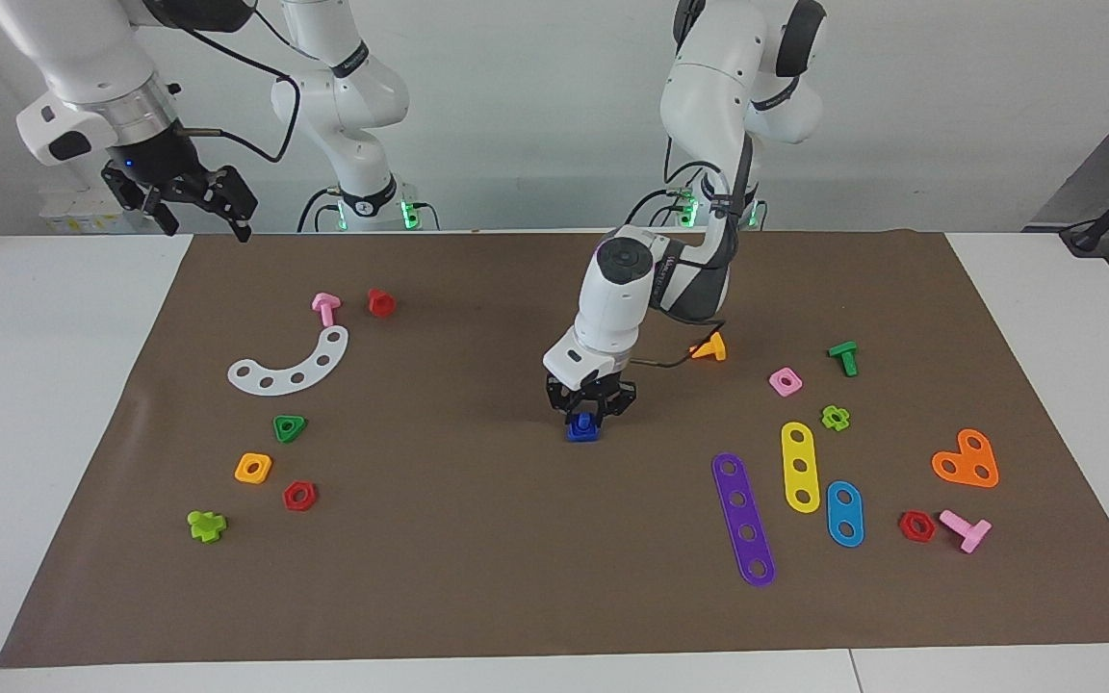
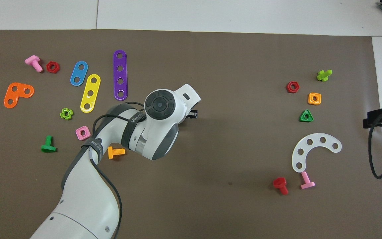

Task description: Unscrew and place screws in storage area

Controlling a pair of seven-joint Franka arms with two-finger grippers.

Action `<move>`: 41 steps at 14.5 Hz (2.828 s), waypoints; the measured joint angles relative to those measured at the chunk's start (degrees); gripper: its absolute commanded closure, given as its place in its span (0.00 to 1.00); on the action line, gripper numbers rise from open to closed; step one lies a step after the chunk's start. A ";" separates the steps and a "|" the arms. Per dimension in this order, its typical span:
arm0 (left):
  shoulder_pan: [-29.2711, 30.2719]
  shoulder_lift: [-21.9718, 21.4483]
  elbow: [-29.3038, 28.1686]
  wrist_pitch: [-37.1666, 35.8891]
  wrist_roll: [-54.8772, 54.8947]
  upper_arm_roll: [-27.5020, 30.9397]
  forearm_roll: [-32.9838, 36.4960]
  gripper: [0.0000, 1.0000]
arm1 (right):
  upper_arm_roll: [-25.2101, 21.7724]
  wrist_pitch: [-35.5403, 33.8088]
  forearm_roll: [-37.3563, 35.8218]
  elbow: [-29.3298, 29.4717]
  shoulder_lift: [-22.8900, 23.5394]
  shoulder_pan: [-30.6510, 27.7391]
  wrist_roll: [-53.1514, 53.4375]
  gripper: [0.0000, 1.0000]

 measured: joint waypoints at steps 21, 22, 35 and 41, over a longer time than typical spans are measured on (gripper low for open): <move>13.21 3.49 15.27 -24.30 15.60 1.95 0.01 0.64 | 0.75 16.95 3.07 0.29 11.27 17.96 18.74 0.00; 14.88 3.46 15.18 -25.58 18.32 1.97 0.01 0.64 | 0.77 17.74 2.60 1.93 14.79 20.50 21.82 0.00; 19.37 -4.03 -1.24 -24.75 26.64 1.22 0.01 0.00 | 0.79 30.45 1.94 11.53 33.06 29.35 38.22 0.00; 19.54 -4.37 -1.04 -21.23 26.63 1.55 0.01 0.00 | 0.80 34.56 1.94 14.14 36.33 32.72 39.53 0.00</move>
